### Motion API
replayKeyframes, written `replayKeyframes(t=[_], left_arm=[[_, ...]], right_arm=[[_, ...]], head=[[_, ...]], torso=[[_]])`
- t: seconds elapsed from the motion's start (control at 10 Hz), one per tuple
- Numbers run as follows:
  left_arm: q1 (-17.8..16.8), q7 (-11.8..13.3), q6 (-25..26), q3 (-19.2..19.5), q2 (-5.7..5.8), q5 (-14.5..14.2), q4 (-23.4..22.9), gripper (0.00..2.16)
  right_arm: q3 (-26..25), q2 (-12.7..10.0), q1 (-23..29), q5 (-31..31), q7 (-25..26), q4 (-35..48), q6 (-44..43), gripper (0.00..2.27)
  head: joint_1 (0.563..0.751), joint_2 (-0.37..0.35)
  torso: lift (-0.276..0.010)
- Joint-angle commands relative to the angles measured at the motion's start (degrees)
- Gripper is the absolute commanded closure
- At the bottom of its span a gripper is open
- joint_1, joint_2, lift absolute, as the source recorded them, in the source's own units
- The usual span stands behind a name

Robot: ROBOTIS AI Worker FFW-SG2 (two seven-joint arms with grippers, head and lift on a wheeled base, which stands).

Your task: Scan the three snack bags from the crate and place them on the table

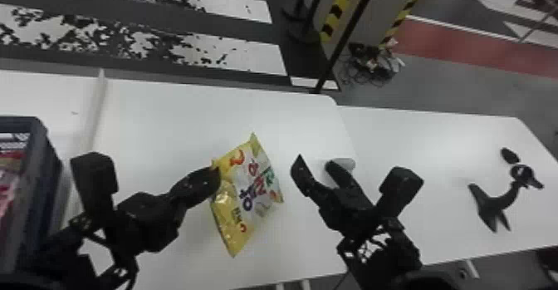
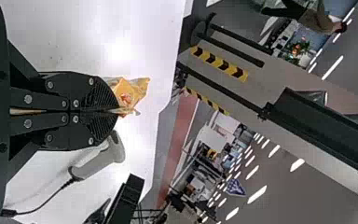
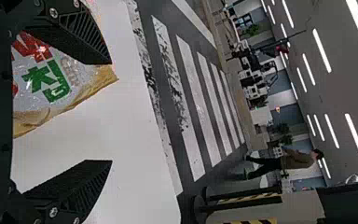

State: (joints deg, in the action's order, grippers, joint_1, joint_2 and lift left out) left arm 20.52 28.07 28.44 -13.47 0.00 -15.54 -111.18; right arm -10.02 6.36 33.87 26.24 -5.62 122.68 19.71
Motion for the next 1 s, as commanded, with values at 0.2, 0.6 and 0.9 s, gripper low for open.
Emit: replayKeyframes(t=[0.2, 0.6, 0.9], left_arm=[[-5.8, -0.9, 0.0, -3.1, -0.15, 2.1, 8.2, 1.98], [-8.3, -9.1, 0.9, -6.7, -0.15, 11.1, 9.5, 0.00], [-8.4, -15.7, 0.7, -8.1, -0.15, 17.2, 9.2, 0.03]], right_arm=[[0.0, 0.8, -1.3, 0.2, 0.0, -1.8, 0.3, 0.14], [0.0, 1.0, -2.7, 0.3, -0.1, -3.6, 0.5, 0.14], [0.0, 1.3, -2.7, 0.2, -0.2, -3.8, 1.2, 0.14]], head=[[0.695, -0.350], [0.695, -0.350], [0.695, -0.350]], torso=[[-0.062], [-0.062], [-0.062]])
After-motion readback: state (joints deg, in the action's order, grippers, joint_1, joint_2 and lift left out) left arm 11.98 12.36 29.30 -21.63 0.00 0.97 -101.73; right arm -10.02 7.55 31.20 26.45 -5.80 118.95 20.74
